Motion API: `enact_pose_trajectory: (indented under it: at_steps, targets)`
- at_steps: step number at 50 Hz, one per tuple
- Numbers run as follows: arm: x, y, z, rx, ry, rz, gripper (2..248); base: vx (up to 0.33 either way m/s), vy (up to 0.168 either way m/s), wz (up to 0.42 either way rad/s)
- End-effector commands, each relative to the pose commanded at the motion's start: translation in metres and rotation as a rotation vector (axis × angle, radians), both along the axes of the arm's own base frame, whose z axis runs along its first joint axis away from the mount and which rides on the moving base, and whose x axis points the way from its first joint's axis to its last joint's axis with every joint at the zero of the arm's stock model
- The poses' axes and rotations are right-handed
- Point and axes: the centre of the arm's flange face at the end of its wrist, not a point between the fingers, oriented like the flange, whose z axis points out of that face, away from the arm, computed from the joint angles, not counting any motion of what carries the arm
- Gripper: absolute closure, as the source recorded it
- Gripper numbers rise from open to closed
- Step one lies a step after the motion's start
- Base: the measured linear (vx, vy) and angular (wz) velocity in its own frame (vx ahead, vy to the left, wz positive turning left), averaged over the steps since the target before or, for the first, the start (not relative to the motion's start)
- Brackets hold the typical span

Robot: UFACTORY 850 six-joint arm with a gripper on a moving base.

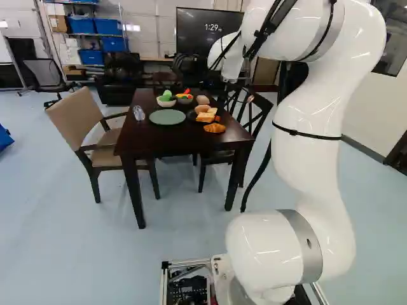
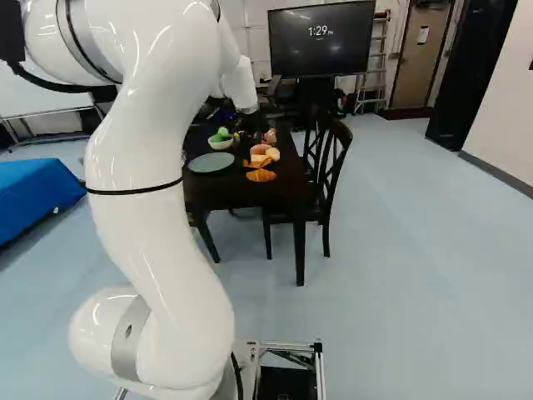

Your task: Move the croissant to the empty plate

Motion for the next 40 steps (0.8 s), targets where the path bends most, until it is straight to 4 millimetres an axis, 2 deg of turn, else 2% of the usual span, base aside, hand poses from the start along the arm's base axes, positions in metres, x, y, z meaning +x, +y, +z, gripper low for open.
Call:
enact_pose_trajectory:
  at_steps: [10, 40]
  targets:
    - [-0.0005, 0.0000, -0.0002, -0.038, 0.008, 0.098, 3, 0.000, 0.000, 0.000]
    - [0.0044, 0.0000, -0.0005, -0.038, 0.006, 0.098, 3, 0.000, 0.000, 0.000]
